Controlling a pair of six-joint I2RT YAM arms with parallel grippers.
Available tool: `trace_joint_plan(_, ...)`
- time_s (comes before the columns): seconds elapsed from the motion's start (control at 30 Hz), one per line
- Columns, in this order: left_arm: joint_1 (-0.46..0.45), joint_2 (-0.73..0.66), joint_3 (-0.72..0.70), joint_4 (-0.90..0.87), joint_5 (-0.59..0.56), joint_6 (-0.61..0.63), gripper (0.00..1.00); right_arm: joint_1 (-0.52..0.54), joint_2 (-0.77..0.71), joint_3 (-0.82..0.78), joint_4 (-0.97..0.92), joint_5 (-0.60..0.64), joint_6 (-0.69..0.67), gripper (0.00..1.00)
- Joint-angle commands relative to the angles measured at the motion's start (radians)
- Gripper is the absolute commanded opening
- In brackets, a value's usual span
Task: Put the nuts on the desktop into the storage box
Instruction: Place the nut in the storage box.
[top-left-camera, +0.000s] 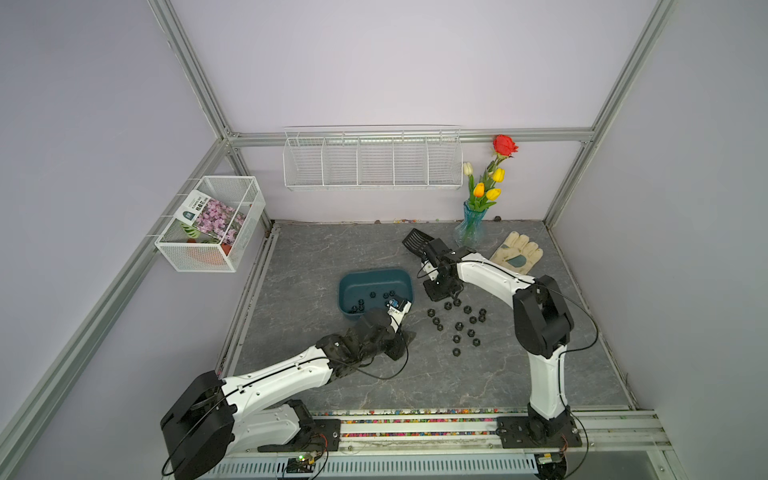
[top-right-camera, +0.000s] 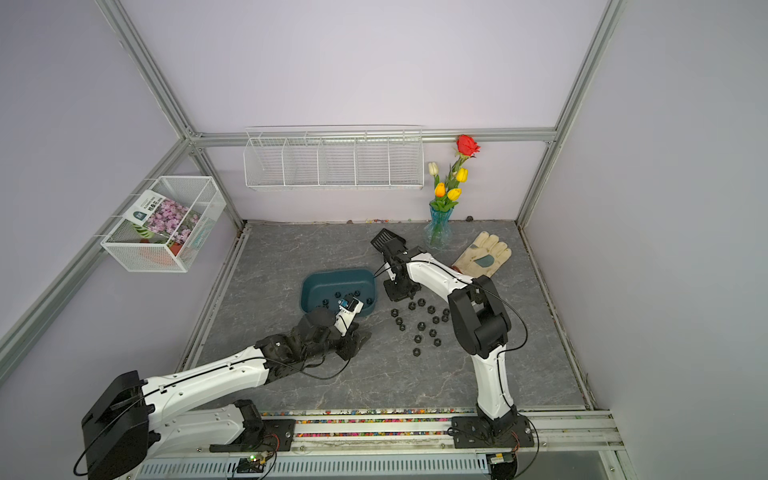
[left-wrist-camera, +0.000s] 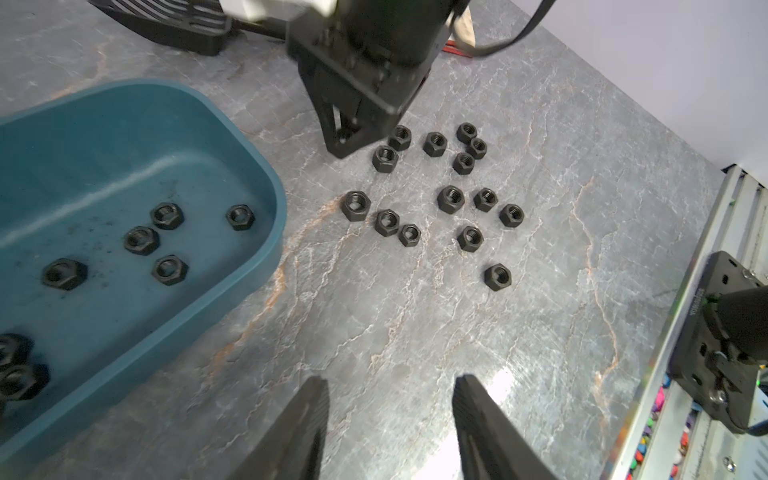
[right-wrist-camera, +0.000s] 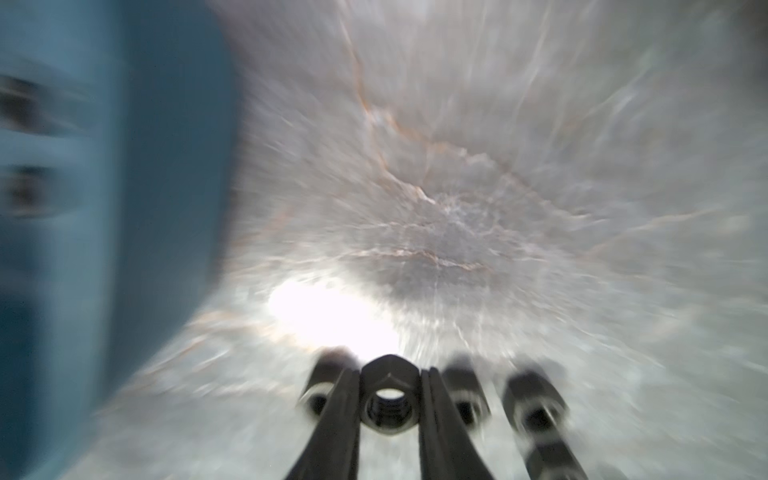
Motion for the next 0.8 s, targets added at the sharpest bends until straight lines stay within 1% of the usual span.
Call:
trace_joint_plan(0.0, -0.004, -0.023, -0.023, -0.003, -0.056, 0.011, 0.54, 0.038, -0.082, 0.076, -0.062, -0.001, -0.035, 0.08)
trace_joint_plan(0.2, -0.004, -0.032, -0.037, -0.006, -0.149, -0.037, 0.54, 0.079, -0.061, 0.195, -0.09, -0.088, -0.046, 0.08)
trace_joint_plan(0.3, -0.004, -0.031, -0.038, -0.008, -0.173, -0.051, 0.54, 0.097, -0.005, 0.272, -0.118, -0.11, -0.048, 0.08)
trace_joint_plan(0.53, -0.004, -0.059, -0.06, -0.013, -0.233, -0.076, 0.54, 0.135, 0.18, 0.441, -0.177, -0.144, -0.059, 0.08)
trace_joint_plan(0.77, -0.004, -0.104, -0.084, -0.03, -0.271, -0.083, 0.54, 0.138, 0.286, 0.498, -0.168, -0.172, -0.048, 0.08)
